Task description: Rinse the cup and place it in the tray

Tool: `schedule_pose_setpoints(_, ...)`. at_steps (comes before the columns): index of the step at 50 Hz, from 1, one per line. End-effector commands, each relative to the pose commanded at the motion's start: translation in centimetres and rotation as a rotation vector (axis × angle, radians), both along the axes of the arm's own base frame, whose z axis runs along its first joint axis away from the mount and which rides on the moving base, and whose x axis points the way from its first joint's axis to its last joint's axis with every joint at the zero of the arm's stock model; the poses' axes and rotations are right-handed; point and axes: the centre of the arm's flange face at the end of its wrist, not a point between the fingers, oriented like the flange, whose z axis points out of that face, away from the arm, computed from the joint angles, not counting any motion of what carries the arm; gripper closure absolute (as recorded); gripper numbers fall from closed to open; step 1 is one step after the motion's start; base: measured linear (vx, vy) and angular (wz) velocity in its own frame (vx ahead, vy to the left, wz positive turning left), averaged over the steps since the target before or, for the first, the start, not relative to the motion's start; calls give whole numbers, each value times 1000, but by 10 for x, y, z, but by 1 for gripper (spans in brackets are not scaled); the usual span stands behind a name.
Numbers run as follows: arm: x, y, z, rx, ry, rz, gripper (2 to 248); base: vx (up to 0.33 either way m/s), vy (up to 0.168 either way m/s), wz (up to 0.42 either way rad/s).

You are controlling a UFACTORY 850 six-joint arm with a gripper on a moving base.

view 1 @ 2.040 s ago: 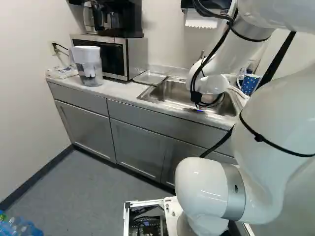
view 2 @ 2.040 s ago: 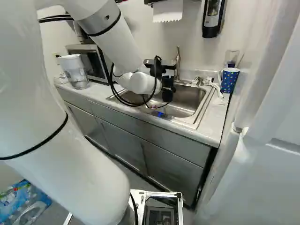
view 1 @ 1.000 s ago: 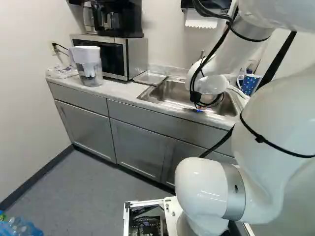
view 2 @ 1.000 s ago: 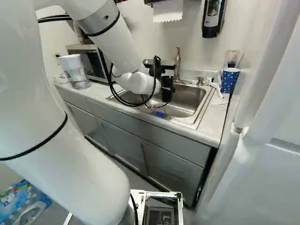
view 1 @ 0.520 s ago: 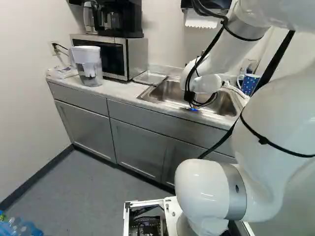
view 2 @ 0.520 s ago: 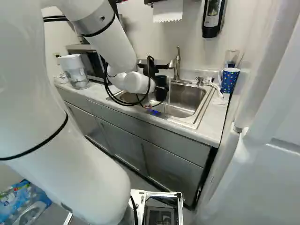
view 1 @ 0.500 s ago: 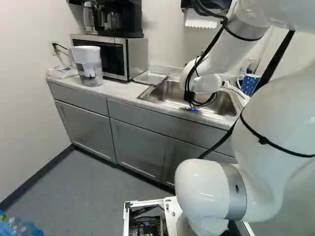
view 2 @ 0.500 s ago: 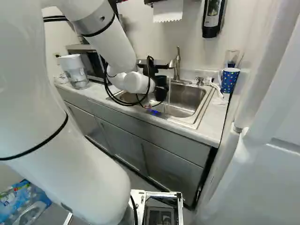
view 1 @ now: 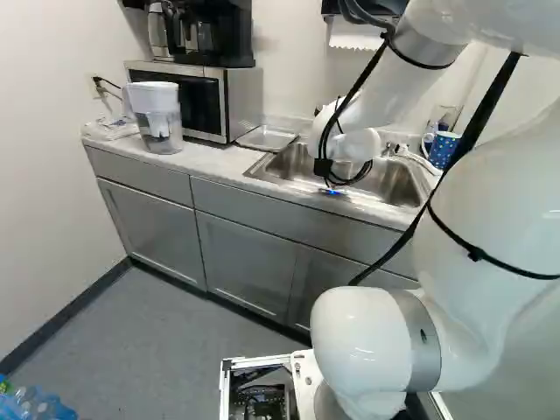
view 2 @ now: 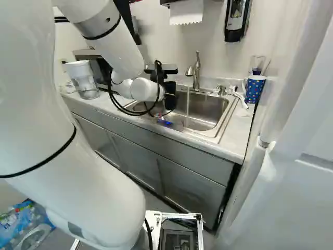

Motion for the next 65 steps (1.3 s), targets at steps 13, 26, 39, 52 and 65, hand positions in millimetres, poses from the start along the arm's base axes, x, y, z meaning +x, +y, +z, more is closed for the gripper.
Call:
schedule_pose_setpoints(13,10,19,14,-3,-27,44,126,0,0,0)
schedule_pose_setpoints(26,21,37,26,-3,-35,87,126,0,0,0)
schedule_pose_setpoints(39,23,50,39,-3,-48,115,126,0,0,0)
schedule_pose_setpoints(52,21,52,53,-5,-78,120,126,0,0,0)
schedule_pose_setpoints(65,19,55,67,-7,-106,125,126,0,0,0)
